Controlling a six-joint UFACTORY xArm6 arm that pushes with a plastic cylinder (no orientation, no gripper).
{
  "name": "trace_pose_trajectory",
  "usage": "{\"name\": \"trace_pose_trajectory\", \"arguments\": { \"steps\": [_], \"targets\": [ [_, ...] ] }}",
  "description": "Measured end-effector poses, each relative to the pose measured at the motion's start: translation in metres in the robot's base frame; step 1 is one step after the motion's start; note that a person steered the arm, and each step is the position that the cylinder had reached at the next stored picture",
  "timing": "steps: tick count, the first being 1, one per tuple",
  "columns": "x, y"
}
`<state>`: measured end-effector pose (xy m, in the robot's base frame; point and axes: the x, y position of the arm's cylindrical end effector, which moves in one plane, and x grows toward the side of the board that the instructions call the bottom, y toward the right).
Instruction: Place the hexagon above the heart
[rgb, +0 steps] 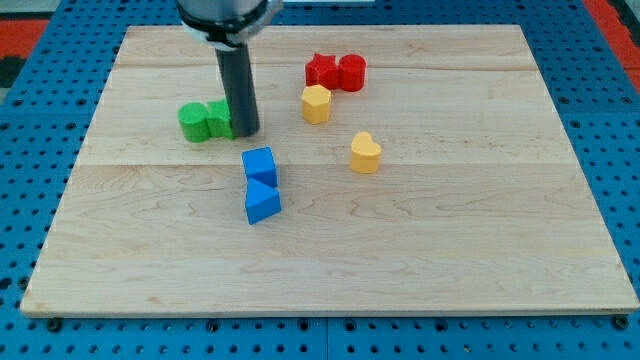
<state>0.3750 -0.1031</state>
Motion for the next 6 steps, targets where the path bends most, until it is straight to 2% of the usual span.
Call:
{"name": "trace_pose_trajectory", "arguments": {
  "steps": [1, 2, 3, 4, 5, 6],
  "targets": [
    [-0.035, 0.026],
    [-0.035, 0.059],
    [-0.030, 0.117],
    [-0.062, 0.103],
    [-0.058, 0.137],
    [-0.020, 0.152]
  ]
}}
